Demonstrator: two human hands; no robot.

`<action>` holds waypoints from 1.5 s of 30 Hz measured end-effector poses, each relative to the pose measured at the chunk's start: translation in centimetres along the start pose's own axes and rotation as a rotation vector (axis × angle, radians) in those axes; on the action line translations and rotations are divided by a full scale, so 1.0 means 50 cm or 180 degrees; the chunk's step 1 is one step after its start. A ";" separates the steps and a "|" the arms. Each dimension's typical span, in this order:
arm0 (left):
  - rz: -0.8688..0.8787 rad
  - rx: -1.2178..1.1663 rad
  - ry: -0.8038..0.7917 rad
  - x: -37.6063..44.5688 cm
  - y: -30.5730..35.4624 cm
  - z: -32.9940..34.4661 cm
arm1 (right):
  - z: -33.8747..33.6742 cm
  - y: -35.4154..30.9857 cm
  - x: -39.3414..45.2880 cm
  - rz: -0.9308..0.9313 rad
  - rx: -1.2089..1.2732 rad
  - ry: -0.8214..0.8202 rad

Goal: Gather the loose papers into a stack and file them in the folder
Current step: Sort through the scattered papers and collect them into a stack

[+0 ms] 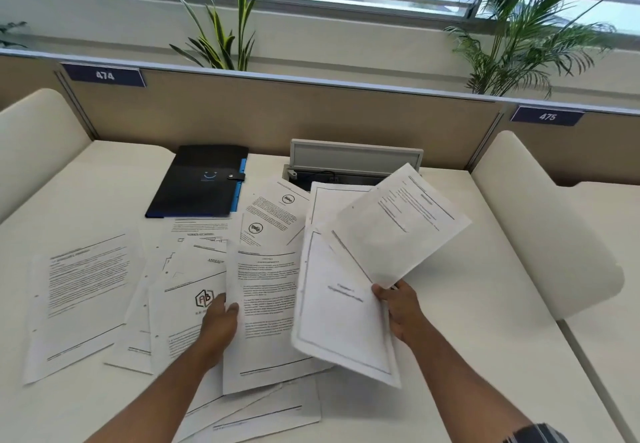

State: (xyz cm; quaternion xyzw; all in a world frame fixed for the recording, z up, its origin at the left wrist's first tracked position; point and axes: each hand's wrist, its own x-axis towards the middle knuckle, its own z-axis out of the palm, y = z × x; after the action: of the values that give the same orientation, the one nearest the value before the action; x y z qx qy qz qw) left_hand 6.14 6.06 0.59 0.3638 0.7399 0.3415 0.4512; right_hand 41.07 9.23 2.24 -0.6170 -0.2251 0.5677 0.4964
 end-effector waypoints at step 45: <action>0.0223 0.0345 0.0134 0.029 -0.035 -0.018 | 0.055 0.031 0.031 0.0442 -0.1011 -0.0322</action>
State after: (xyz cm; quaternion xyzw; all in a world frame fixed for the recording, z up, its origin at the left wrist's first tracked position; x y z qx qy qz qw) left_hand 4.43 6.25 -1.18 0.4061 0.7534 0.3242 0.4029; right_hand 38.49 10.86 0.52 -0.6724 -0.2933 0.5882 0.3404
